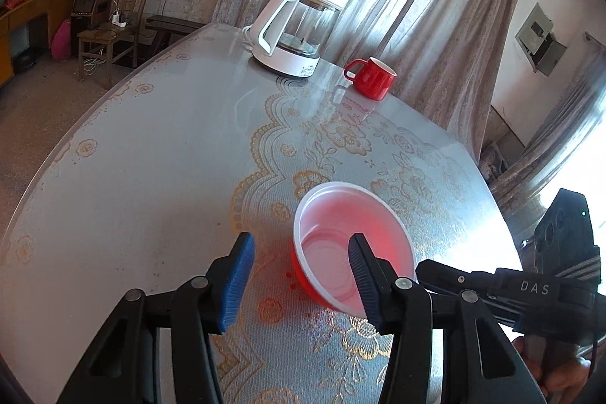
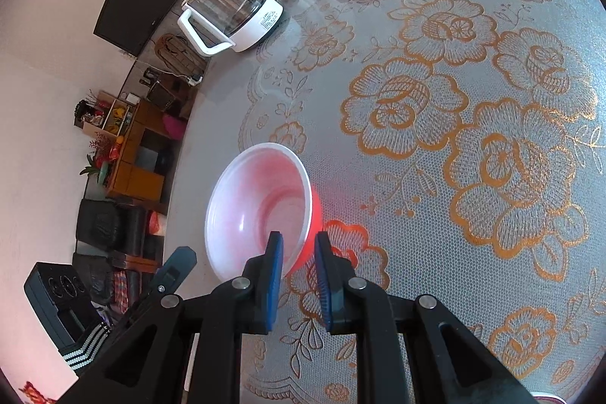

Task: Organize plates and bowls
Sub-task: 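Move both grippers over to the red-and-white bowl on the table, then close both grippers on the red-and-white bowl rim and lift it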

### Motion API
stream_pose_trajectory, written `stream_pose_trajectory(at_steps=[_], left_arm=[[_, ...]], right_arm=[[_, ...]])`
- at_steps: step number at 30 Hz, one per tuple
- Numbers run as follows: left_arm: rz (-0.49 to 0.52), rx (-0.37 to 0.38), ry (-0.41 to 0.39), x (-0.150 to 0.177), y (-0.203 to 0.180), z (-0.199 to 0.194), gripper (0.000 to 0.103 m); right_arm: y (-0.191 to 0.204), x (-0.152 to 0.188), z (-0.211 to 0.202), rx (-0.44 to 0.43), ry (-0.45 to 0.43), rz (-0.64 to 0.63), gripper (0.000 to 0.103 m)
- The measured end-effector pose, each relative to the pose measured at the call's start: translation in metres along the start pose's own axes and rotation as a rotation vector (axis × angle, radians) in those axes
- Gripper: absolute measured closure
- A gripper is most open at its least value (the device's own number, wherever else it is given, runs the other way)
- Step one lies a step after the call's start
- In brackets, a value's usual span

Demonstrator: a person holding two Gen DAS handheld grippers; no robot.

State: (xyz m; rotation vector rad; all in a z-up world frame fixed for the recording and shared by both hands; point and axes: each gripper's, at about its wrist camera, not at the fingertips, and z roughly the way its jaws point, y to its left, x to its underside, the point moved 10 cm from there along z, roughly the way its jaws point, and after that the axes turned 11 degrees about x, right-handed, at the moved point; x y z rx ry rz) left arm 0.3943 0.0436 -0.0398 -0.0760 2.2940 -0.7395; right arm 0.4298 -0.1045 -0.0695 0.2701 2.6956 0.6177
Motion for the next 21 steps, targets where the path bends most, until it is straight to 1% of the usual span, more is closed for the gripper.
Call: stream_pose_trajectory(at_steps=[3, 4, 5, 6, 8, 9, 10, 11, 15, 19, 21], left_arm=[[-0.017, -0.034, 0.054, 0.000, 0.005, 0.015, 0.049], [-0.022, -0.026, 0.070, 0.002, 0.005, 0.018, 0.049], [-0.025, -0.030, 0.080, 0.003, 0.005, 0.022, 0.049], [-0.031, -0.049, 0.086, 0.004, 0.008, 0.024, 0.049], [-0.041, -0.047, 0.094, 0.006, 0.008, 0.025, 0.053], [-0.038, -0.053, 0.101, 0.008, 0.008, 0.025, 0.068], [-0.038, -0.061, 0.111, 0.011, 0.009, 0.025, 0.087], [-0.044, -0.063, 0.122, 0.015, 0.011, 0.025, 0.092], [-0.056, -0.033, 0.141, 0.029, 0.008, 0.017, 0.094], [-0.060, -0.010, 0.151, 0.041, 0.000, 0.001, 0.094], [-0.063, 0.004, 0.149, 0.048, -0.004, -0.008, 0.094]], right_arm=[[0.000, -0.002, 0.006, 0.007, 0.003, -0.002, 0.087], [-0.001, -0.003, 0.008, 0.005, 0.006, 0.002, 0.087], [-0.001, -0.004, 0.010, 0.004, 0.009, 0.005, 0.088], [0.000, -0.005, 0.012, 0.003, 0.011, 0.004, 0.091], [0.002, -0.005, 0.015, -0.001, 0.013, -0.008, 0.094], [0.003, -0.004, 0.014, -0.003, 0.012, -0.019, 0.096], [0.005, -0.003, 0.013, -0.002, 0.008, -0.035, 0.096], [0.007, -0.001, 0.010, -0.002, 0.002, -0.058, 0.096], [0.016, 0.006, -0.001, 0.007, -0.024, -0.130, 0.098], [0.014, 0.011, -0.009, -0.018, -0.010, -0.115, 0.098], [0.011, 0.016, -0.010, -0.014, 0.004, -0.109, 0.098]])
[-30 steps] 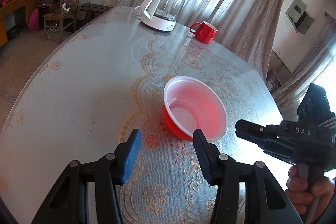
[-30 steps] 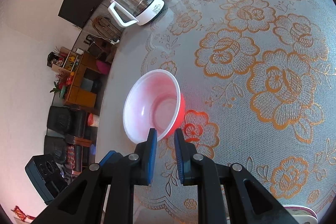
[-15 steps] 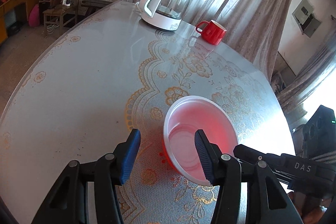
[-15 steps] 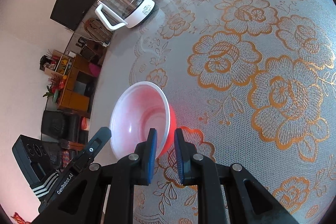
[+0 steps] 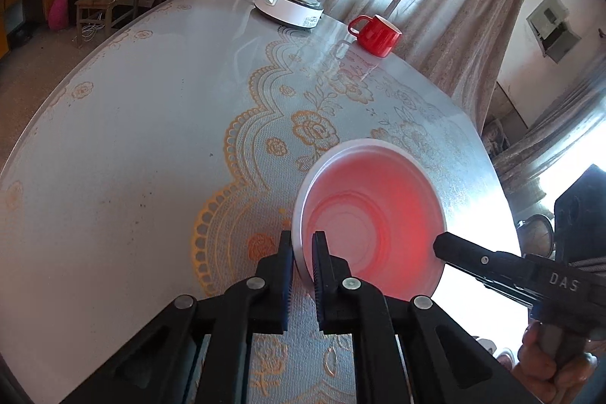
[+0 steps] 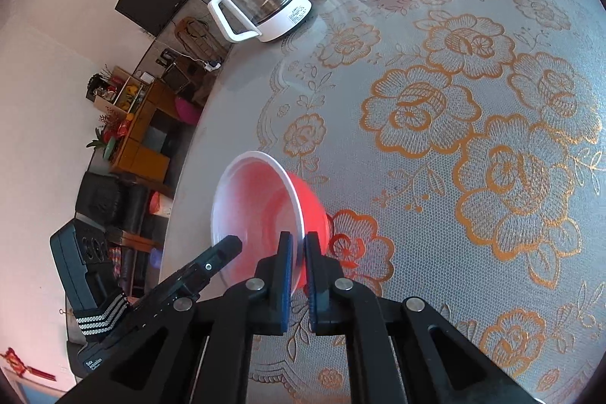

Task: Organize plates and bowls
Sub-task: 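Close both grippers on the red-and-white bowl rim and lift it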

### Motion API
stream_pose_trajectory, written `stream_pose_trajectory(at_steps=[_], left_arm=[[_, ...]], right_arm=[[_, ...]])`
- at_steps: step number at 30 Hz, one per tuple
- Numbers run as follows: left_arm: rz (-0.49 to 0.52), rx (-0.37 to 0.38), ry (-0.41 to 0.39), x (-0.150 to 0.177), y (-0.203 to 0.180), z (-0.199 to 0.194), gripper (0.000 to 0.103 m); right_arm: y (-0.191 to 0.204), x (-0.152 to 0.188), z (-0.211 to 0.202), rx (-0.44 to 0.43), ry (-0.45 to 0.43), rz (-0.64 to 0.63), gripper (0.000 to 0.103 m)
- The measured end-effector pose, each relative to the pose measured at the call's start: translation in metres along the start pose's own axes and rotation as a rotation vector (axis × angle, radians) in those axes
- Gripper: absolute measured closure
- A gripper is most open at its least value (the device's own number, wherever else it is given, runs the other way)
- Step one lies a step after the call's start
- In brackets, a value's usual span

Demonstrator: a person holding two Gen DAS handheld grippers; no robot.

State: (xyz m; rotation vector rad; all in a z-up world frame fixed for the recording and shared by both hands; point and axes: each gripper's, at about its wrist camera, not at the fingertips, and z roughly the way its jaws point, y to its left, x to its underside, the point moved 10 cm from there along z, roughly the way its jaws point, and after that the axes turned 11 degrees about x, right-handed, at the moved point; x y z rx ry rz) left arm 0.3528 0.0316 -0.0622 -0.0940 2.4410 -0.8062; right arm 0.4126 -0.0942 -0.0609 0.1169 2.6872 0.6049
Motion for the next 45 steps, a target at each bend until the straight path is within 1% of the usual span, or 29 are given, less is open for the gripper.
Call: stream_pose_trajectory(at_steps=[5, 9, 14, 20, 24, 30, 38, 45], left_arm=[[0.014, -0.006, 0.004, 0.022, -0.006, -0.016, 0.094], [0.037, -0.033, -0.009, 0.038, -0.008, -0.028, 0.094], [0.057, -0.043, -0.032, 0.053, -0.009, -0.041, 0.094], [0.090, -0.073, -0.058, 0.067, -0.013, -0.050, 0.094], [0.085, -0.071, -0.064, 0.078, -0.012, -0.056, 0.093], [0.096, -0.075, -0.080, 0.089, -0.012, -0.067, 0.093], [0.059, -0.061, -0.100, 0.099, -0.008, -0.082, 0.093], [0.006, 0.001, -0.086, 0.116, -0.005, -0.097, 0.092]], right_arm=[[-0.008, 0.020, 0.000, -0.003, 0.038, 0.033, 0.098], [-0.010, 0.036, -0.001, -0.004, 0.055, 0.041, 0.098], [-0.008, 0.049, -0.004, -0.011, 0.057, 0.037, 0.097], [-0.006, 0.066, -0.009, -0.011, 0.065, 0.021, 0.097], [-0.002, 0.073, -0.014, -0.006, 0.055, -0.002, 0.095], [0.007, 0.079, -0.019, 0.022, 0.035, -0.070, 0.095], [0.021, 0.086, -0.023, 0.047, 0.022, -0.144, 0.095], [0.031, 0.099, -0.021, 0.052, 0.054, -0.186, 0.094]])
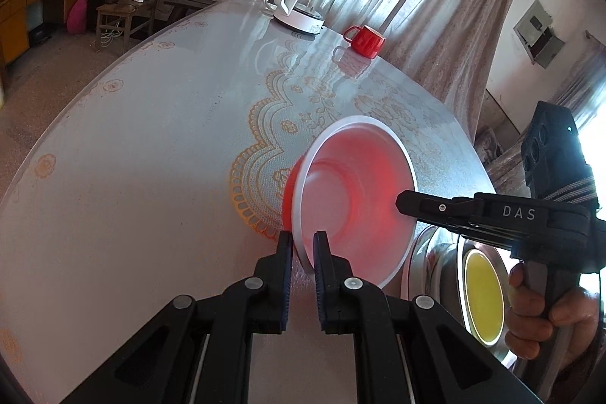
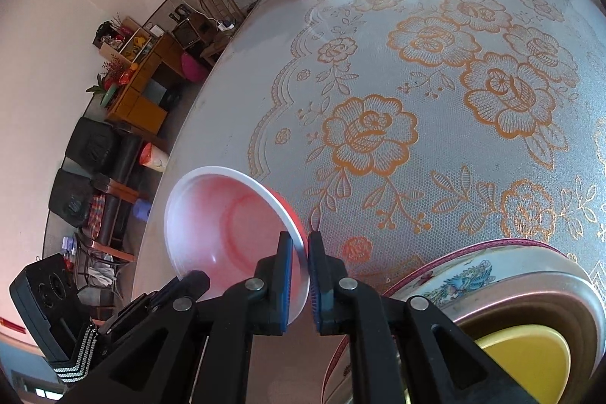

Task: Organize plates and bowls
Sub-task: 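Close both grippers on the red-and-white bowl rim and lift it, then carry the red-and-white bowl with both grippers over the steel bowl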

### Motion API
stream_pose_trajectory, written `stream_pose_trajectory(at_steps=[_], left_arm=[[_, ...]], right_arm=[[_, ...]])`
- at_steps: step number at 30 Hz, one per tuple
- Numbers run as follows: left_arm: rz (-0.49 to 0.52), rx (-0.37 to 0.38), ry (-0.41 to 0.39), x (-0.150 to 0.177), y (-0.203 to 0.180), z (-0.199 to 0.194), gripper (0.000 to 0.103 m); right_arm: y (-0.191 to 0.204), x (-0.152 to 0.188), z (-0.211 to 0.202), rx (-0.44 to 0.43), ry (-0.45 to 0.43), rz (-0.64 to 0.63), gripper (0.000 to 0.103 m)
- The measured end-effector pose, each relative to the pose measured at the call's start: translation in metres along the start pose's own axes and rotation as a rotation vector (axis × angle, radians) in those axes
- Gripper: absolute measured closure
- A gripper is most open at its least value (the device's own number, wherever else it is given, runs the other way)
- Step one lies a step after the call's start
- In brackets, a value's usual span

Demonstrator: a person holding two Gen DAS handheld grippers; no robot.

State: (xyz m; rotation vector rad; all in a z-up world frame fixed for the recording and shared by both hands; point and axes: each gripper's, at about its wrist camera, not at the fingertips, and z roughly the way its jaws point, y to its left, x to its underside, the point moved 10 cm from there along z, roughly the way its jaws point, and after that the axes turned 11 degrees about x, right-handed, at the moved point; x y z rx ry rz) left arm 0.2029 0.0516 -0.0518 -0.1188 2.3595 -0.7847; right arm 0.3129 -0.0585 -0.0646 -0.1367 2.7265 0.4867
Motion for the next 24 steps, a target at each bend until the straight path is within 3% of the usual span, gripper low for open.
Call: stream_pose_trajectory(at_steps=[4, 13, 14, 17, 24], left_arm=[[-0.023, 0.031, 0.004, 0.009, 0.002, -0.008, 0.092], [-0.054, -0.002, -0.026, 0.007, 0.017, -0.010, 0.089], [-0.047, -0.011, -0.032, 0.006, 0.018, -0.011, 0.088], [-0.050, -0.020, -0.044, 0.003, 0.022, -0.012, 0.071], [-0.030, -0.048, -0.052, -0.002, 0.026, -0.007, 0.070]], right_arm=[[0.003, 0.008, 0.005, -0.002, 0.034, -0.024, 0.093], [0.010, 0.006, 0.010, 0.007, 0.020, -0.040, 0.083], [0.011, 0.007, 0.010, 0.013, 0.017, -0.046, 0.082], [0.012, 0.006, 0.010, 0.020, 0.008, -0.049, 0.079], [0.016, 0.007, 0.010, 0.056, -0.012, -0.074, 0.072]])
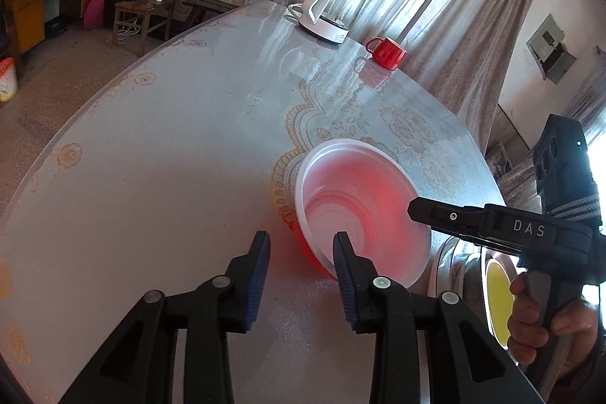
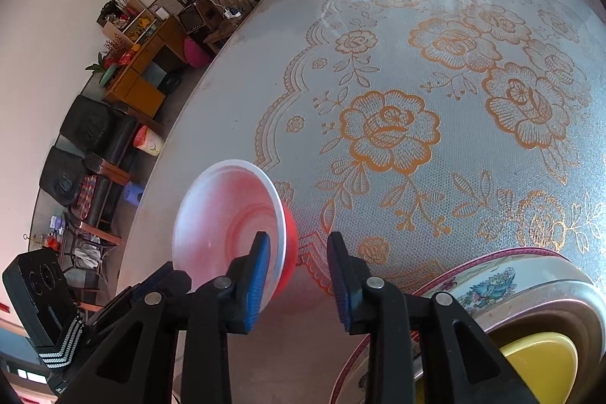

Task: Organize plates and bowls
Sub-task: 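Carry the red-and-white bowl with both grippers over the steel bowl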

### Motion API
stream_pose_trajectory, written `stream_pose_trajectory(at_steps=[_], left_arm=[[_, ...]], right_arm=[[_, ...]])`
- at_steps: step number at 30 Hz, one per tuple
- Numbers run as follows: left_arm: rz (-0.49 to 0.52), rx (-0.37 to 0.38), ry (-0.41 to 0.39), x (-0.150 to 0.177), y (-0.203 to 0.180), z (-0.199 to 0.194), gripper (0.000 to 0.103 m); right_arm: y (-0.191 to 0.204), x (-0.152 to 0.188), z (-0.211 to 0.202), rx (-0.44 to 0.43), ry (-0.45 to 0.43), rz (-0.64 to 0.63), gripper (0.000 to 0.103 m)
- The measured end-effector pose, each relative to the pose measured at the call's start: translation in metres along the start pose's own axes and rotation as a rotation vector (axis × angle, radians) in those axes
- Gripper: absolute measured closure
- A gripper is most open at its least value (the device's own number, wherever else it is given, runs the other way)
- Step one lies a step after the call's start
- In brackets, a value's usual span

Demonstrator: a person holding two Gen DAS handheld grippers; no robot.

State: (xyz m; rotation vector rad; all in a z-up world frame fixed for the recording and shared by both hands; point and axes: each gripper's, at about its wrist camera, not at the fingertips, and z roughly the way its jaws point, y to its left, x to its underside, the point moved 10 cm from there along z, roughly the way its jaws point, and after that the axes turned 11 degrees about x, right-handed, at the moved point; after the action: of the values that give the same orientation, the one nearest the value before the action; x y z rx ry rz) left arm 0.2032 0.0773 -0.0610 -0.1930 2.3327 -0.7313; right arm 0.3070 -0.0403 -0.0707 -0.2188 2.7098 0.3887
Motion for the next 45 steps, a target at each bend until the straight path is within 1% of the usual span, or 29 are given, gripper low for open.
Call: stream_pose_trajectory(at_steps=[2, 3, 4, 6, 11, 12, 13, 15, 19, 22, 23, 24, 25, 26, 27, 28, 32, 37, 41, 43, 45], left_arm=[[0.003, 0.005, 0.001, -0.001, 0.000, 0.002, 0.075], [0.010, 0.001, 0.000, -0.001, 0.000, 0.002, 0.081], [0.019, -0.006, -0.001, 0.001, 0.000, 0.001, 0.084], [0.025, -0.006, 0.008, 0.004, 0.000, 0.004, 0.088], [0.014, -0.007, 0.012, 0.008, 0.000, 0.005, 0.089], [0.002, -0.012, 0.005, 0.008, 0.002, 0.004, 0.088], [-0.008, -0.011, 0.003, 0.008, 0.004, 0.003, 0.085], [-0.032, -0.011, -0.003, 0.008, 0.008, 0.002, 0.082], [-0.040, -0.002, -0.023, 0.008, 0.010, -0.004, 0.079], [-0.034, 0.009, -0.014, 0.010, 0.007, -0.003, 0.078], [-0.035, 0.013, -0.014, 0.012, 0.006, -0.004, 0.077], [-0.034, 0.021, -0.015, 0.013, 0.005, -0.004, 0.072], [-0.034, 0.027, -0.018, 0.013, 0.003, -0.004, 0.067], [-0.037, 0.032, -0.021, 0.014, 0.002, -0.004, 0.066], [-0.038, 0.037, -0.022, 0.014, 0.001, -0.003, 0.066], [-0.035, 0.040, -0.019, 0.014, 0.000, -0.002, 0.066], [-0.016, 0.034, -0.001, 0.012, -0.004, 0.003, 0.067], [-0.045, 0.039, -0.021, 0.006, 0.002, -0.002, 0.067], [-0.053, 0.049, -0.044, -0.001, 0.004, -0.009, 0.067], [-0.049, 0.042, -0.039, -0.003, 0.006, -0.006, 0.067], [-0.052, 0.051, -0.031, -0.005, 0.006, -0.003, 0.067]], right_arm=[[0.000, 0.000, 0.000, 0.012, -0.010, -0.008, 0.072], [0.001, 0.000, 0.000, 0.020, -0.019, -0.013, 0.073], [0.001, 0.000, -0.002, 0.026, -0.028, -0.020, 0.077], [0.003, 0.002, -0.003, 0.028, -0.032, -0.030, 0.083], [0.004, 0.008, -0.001, 0.022, -0.024, -0.013, 0.084], [0.003, 0.008, -0.001, 0.022, -0.026, -0.007, 0.084], [0.004, 0.009, -0.003, 0.023, -0.033, -0.004, 0.079], [0.004, 0.009, -0.008, 0.030, -0.050, -0.001, 0.073], [0.002, 0.010, -0.013, 0.054, -0.072, -0.009, 0.070], [0.001, 0.011, -0.013, 0.060, -0.078, -0.007, 0.070], [0.001, 0.011, -0.014, 0.063, -0.080, -0.007, 0.070], [0.001, 0.012, -0.015, 0.060, -0.079, -0.005, 0.070], [0.002, 0.013, -0.017, 0.059, -0.083, -0.006, 0.069], [0.002, 0.014, -0.019, 0.066, -0.090, -0.012, 0.067], [0.002, 0.015, -0.021, 0.078, -0.099, -0.021, 0.063], [0.002, 0.015, -0.023, 0.090, -0.109, -0.030, 0.062], [0.003, 0.013, -0.023, 0.122, -0.131, -0.065, 0.062], [0.009, 0.009, -0.025, 0.120, -0.146, -0.095, 0.062], [0.019, 0.006, -0.024, 0.099, -0.146, -0.093, 0.062], [0.021, 0.005, -0.020, 0.094, -0.134, -0.079, 0.062], [0.023, 0.007, -0.016, 0.104, -0.119, -0.073, 0.062]])
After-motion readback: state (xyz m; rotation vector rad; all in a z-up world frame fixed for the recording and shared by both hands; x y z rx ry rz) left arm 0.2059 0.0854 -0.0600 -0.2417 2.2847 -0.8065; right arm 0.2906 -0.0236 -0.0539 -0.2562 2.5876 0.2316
